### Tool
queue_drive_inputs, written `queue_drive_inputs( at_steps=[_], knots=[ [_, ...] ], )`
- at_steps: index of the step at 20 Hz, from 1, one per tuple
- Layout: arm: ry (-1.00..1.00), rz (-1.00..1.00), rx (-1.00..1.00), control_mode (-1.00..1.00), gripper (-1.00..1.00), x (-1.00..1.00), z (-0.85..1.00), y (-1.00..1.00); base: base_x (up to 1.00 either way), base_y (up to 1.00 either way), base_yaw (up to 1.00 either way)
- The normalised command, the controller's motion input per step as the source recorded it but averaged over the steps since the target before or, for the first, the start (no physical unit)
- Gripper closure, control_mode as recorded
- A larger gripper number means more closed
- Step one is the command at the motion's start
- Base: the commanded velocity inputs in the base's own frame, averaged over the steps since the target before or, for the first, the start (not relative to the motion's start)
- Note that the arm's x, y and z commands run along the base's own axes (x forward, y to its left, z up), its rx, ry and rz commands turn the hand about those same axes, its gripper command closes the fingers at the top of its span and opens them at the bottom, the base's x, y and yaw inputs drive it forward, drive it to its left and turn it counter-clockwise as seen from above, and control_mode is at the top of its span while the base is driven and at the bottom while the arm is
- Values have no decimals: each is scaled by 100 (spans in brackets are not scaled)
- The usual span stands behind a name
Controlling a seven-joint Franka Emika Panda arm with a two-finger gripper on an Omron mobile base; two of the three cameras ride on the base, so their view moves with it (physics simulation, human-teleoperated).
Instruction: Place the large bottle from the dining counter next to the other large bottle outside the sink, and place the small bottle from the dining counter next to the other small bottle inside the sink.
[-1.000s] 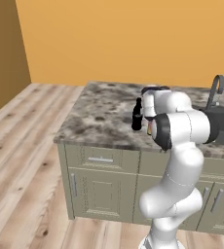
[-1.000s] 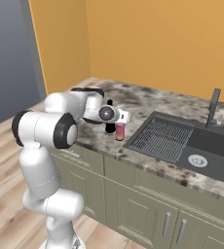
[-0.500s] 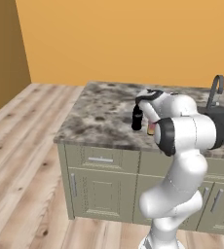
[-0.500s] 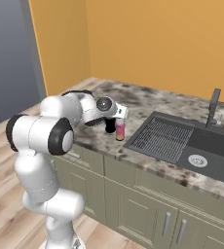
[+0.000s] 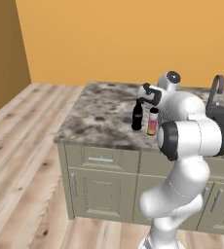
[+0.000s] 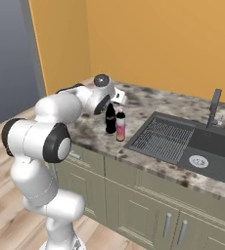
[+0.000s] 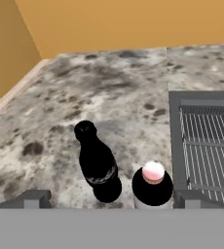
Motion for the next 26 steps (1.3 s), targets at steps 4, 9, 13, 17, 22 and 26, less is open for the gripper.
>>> queue_drive_inputs(
  at_steps=[4,9,13,17,22,26],
  knots=[
    [21,4,0,-100,-100,-16,3,15,0,0,0],
    [16,13,0,-100,-100,-45,0,6,0,0,0],
    [8,20,0,-100,-100,-61,-17,0,0,0,0],
    [1,24,-3,-100,-100,-58,-44,0,0,0,0],
    [0,23,-20,-100,-100,-50,-58,14,0,0,0],
    [0,17,-25,-100,-100,-67,-52,33,0,0,0]
  ],
)
